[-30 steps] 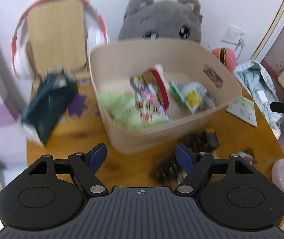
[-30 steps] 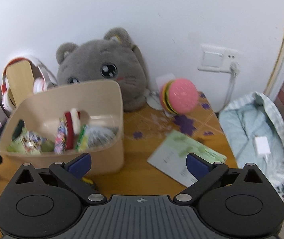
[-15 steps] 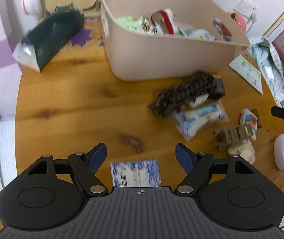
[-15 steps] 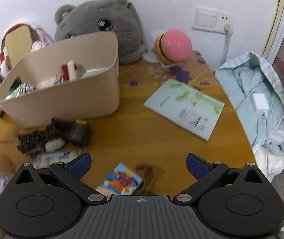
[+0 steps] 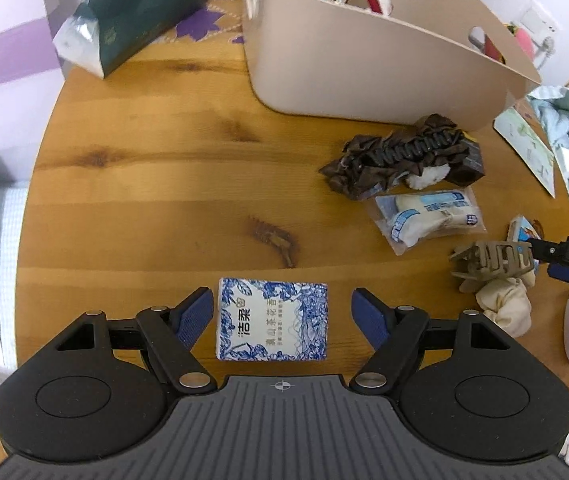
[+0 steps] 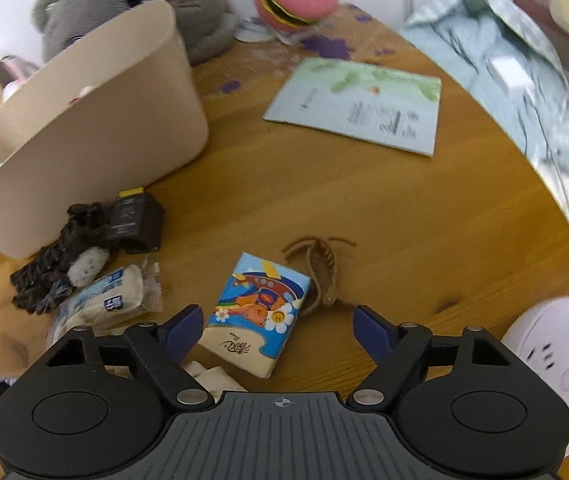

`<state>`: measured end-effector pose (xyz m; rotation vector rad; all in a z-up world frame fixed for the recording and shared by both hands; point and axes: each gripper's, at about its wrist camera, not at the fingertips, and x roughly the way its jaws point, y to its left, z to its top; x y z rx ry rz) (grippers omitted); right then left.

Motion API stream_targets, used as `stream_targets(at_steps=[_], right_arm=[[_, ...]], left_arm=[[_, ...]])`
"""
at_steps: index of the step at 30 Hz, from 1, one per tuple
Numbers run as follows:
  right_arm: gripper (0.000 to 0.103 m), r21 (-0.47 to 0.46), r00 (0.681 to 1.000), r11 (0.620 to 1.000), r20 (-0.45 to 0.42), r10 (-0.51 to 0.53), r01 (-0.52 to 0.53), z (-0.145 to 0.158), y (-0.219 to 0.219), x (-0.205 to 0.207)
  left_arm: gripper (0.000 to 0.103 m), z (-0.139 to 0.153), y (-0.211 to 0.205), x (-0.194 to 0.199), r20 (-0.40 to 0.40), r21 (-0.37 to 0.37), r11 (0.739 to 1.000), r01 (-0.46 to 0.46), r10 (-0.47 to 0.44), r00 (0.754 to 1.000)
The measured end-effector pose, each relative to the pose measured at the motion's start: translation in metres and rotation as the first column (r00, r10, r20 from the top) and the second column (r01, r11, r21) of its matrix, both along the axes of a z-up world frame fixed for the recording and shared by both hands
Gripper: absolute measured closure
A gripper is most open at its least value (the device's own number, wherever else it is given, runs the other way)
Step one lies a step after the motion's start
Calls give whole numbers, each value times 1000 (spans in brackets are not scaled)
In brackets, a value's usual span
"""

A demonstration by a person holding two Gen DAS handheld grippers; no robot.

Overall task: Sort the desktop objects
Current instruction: 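Grasp the blue-white drink box with the left gripper while the right grasps the colorful juice box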

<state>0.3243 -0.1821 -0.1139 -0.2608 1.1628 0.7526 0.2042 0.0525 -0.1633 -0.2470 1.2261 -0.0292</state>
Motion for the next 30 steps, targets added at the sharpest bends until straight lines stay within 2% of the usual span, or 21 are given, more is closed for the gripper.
stream_targets(at_steps=[9, 13, 14, 16, 18, 20, 22, 30], right_arm=[[19, -50, 999, 999, -39, -16, 14, -14, 16, 2], [20, -76, 1000, 997, -5, -1, 0, -14, 24, -3], [22, -84, 1000, 996, 4, 3, -2, -14, 25, -3], [32, -93, 1000, 996, 16, 6, -5, -13, 27, -5], [36, -110, 1000, 994, 25, 15, -12, -13, 28, -5], [45, -111, 999, 994, 32, 25, -21, -12, 27, -7], [60, -116, 999, 993, 38, 28, -24, -11, 26, -7], [61, -87, 1000, 996, 5, 23, -23, -10, 16, -8]], left_arm=[[26, -14, -6, 4, -24, 47, 999, -25, 27, 999], [26, -14, -7, 5, -16, 62, 998, -29, 30, 999], [26, -14, -7, 5, -16, 66, 997, -27, 28, 999], [28, -14, -7, 4, -13, 73, 997, -31, 32, 999], [33, -13, -6, 3, -7, 74, 996, -53, 53, 999], [37, -12, -5, 1, 0, 65, 996, -55, 55, 999], [38, -11, -4, 0, -1, 59, 997, -43, 43, 999], [39, -8, -1, -3, -4, 56, 998, -43, 43, 999]])
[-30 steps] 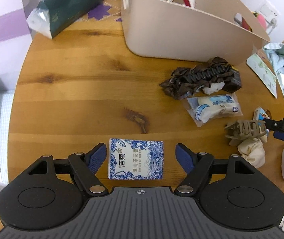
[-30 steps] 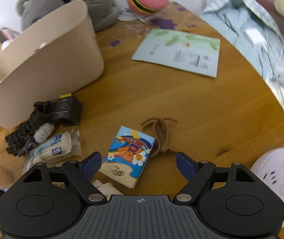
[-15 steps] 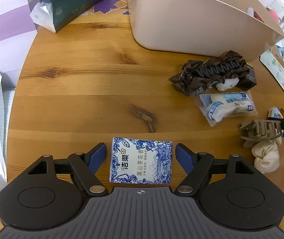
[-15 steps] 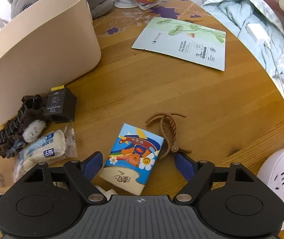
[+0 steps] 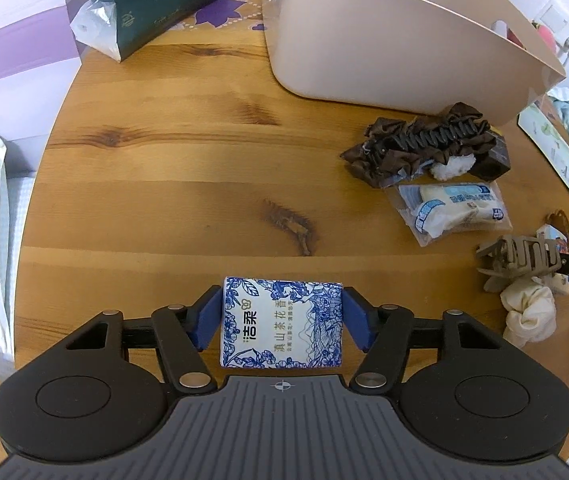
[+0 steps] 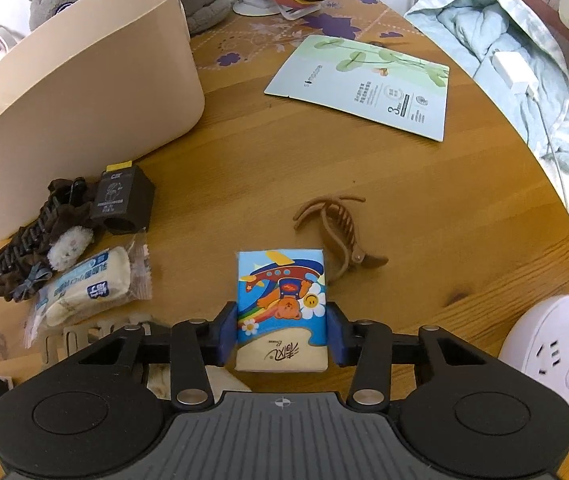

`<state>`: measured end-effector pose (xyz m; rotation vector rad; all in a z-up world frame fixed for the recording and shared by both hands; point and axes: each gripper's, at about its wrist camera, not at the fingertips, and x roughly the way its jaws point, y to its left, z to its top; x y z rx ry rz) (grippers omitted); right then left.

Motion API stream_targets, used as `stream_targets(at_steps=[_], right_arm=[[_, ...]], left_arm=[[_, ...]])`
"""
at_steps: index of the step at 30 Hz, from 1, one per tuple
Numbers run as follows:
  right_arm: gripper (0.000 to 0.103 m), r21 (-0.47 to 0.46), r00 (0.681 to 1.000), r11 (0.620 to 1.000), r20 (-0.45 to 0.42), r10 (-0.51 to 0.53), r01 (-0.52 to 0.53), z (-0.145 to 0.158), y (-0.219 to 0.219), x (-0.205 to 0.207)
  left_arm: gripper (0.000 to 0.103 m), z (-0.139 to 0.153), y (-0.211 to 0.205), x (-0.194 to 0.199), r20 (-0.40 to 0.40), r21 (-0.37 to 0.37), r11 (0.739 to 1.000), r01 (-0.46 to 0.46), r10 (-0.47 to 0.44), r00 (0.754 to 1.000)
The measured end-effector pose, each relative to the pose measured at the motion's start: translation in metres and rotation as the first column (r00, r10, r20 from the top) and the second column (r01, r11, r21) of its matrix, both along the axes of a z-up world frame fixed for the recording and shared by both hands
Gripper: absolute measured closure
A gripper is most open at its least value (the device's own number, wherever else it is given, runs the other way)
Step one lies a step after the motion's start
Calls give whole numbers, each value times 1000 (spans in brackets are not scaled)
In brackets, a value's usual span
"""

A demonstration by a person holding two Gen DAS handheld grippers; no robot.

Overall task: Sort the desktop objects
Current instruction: 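Grasp the blue-white drink box with the left gripper while the right grasps the colorful juice box, then lift both boxes over the basket and open both grippers to drop them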

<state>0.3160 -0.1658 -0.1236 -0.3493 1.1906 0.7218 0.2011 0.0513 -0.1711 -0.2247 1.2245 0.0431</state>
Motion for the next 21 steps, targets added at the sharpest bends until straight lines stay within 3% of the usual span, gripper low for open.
stream_targets(at_steps=[8, 21], right_arm=[[61, 49, 1000, 999, -18, 4, -3, 13, -12, -2], [61, 193, 1000, 981, 2, 1, -2, 69, -18, 7]], left_arm=[[39, 9, 3, -7, 25, -24, 1000, -18, 18, 1000], [39, 43, 14, 2, 116, -46, 999, -13, 18, 993]])
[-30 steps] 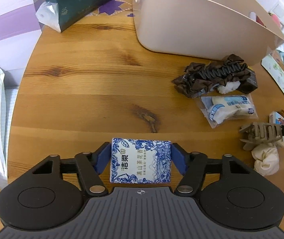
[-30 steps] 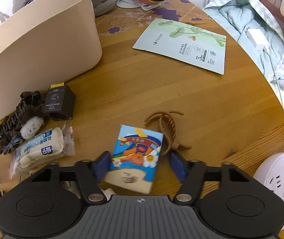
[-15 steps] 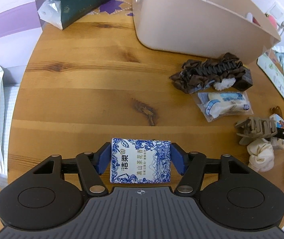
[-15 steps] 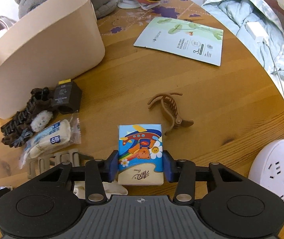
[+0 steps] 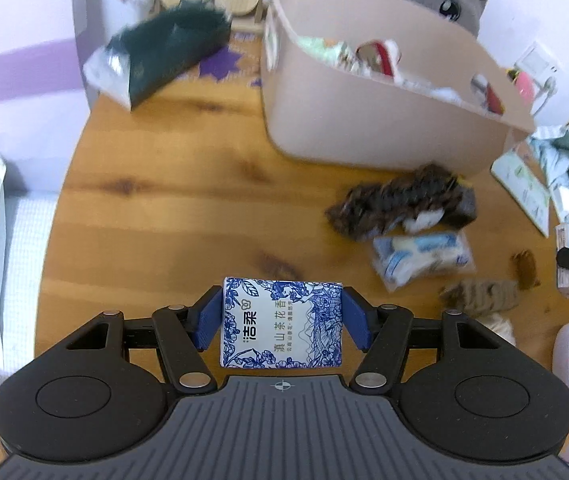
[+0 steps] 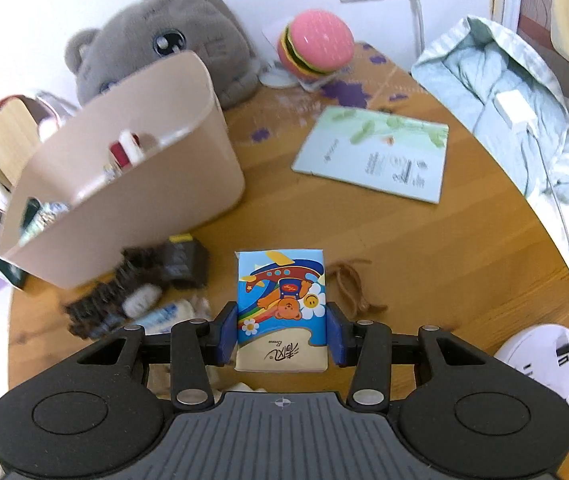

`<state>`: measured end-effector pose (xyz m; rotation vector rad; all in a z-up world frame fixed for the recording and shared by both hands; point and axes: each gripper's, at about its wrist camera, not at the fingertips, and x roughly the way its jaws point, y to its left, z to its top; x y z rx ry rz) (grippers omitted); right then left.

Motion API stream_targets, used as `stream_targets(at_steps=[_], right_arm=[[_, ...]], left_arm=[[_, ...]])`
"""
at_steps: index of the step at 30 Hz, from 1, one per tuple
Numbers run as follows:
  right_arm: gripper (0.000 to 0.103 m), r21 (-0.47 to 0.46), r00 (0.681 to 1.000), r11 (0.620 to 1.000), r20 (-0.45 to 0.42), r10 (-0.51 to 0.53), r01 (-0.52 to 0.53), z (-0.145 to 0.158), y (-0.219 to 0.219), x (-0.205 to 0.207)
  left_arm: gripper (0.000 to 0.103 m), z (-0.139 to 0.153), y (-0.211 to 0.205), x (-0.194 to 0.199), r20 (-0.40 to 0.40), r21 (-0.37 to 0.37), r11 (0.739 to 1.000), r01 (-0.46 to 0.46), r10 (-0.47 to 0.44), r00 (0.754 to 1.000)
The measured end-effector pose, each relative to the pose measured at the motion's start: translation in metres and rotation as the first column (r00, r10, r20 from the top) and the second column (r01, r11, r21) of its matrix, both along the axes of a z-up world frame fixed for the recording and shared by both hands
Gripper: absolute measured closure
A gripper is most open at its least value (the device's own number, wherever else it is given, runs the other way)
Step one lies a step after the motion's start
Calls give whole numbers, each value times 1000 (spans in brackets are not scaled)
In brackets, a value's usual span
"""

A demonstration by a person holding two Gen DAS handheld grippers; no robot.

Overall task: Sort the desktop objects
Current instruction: 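Lift both boxes over the basket and open both grippers to drop them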

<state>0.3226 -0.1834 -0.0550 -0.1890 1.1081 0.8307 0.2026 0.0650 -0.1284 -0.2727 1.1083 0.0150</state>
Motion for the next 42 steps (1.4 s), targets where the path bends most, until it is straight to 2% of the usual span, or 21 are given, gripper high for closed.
stream_targets(at_steps=[7, 13, 22, 32, 39, 42], right_arm=[[61, 101, 999, 995, 37, -13, 9, 33, 0, 1], [61, 158, 997, 987, 75, -8, -4, 56, 10, 5], [61, 222, 992, 974, 120, 22, -49, 81, 34, 10], [61, 253, 972, 954, 210, 108, -160, 106, 78, 9], [61, 235, 954, 945, 247, 166, -226, 107, 120, 6], [61, 222, 952, 945, 246, 182, -239, 100, 137, 7]], left_arm=[[39, 39, 4, 17, 100, -3, 1000, 14, -14, 995], [39, 69, 1, 39, 197, 50, 998, 38, -47, 979], [39, 99, -5, 76, 275, 60, 998, 34, -49, 960], [39, 111, -25, 125, 305, 106, 994, 3, -35, 952], [39, 101, -36, 154, 274, 121, 993, -7, -27, 961], [39, 89, -38, 166, 233, 136, 991, -9, -23, 972]])
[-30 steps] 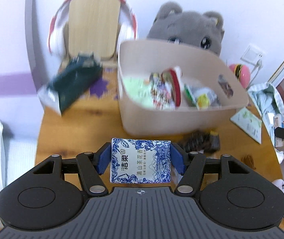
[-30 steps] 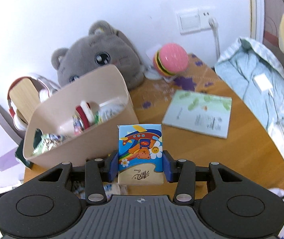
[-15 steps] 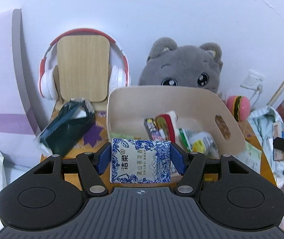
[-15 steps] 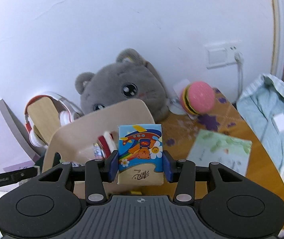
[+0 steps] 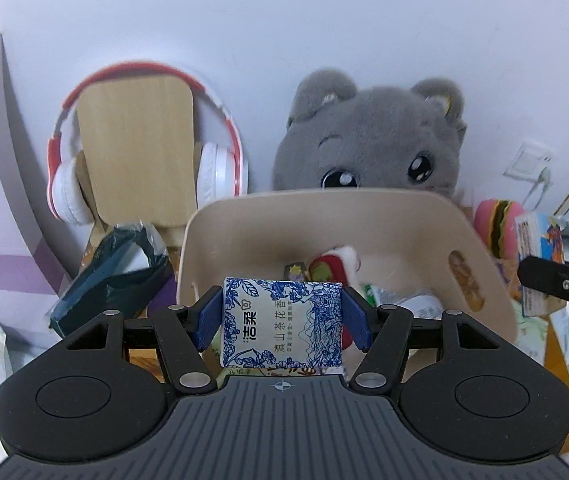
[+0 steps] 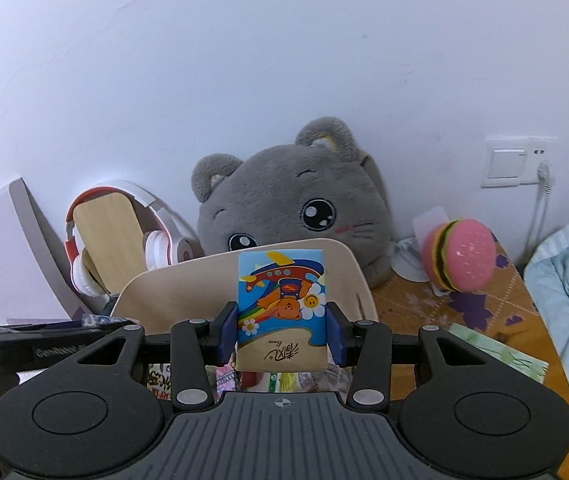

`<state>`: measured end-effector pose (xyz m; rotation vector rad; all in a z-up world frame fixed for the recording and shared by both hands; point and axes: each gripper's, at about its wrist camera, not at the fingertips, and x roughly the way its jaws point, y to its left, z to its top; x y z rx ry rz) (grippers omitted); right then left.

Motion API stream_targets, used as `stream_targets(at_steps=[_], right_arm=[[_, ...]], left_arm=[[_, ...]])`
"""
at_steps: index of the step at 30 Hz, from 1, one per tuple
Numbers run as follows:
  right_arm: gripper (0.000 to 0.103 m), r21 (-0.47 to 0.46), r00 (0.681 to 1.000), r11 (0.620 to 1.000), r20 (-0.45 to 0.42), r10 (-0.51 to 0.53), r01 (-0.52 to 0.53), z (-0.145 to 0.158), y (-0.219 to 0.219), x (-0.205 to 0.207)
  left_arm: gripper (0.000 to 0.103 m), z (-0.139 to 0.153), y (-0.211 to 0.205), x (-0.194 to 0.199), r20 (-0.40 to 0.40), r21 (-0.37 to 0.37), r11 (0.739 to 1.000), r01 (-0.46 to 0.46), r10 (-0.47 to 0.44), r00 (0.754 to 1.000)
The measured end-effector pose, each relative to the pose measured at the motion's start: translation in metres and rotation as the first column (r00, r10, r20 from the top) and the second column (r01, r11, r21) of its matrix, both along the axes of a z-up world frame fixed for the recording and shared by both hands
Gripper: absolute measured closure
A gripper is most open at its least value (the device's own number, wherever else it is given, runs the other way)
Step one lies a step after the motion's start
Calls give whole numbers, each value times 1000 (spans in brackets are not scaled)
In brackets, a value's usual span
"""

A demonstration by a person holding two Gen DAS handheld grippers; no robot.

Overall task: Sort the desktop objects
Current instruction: 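Lift both boxes over the basket and open both grippers to drop them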

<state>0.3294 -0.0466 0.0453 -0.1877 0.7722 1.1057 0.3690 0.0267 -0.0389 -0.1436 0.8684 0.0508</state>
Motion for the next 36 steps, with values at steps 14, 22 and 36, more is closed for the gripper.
stream_targets(at_steps=[14, 22, 36], right_arm=[[61, -160, 1000, 987, -24, 16, -20, -59, 45, 6], [61, -231, 999, 972, -21, 46, -49, -76, 56, 3], [20, -145, 997, 987, 7, 72, -70, -53, 21, 7]], left_arm=[[39, -44, 4, 35, -173, 50, 995, -89, 97, 980], [37, -40, -1, 36, -155, 59, 996, -66, 74, 985], [28, -5, -5, 7, -78, 64, 998, 21, -16, 997]])
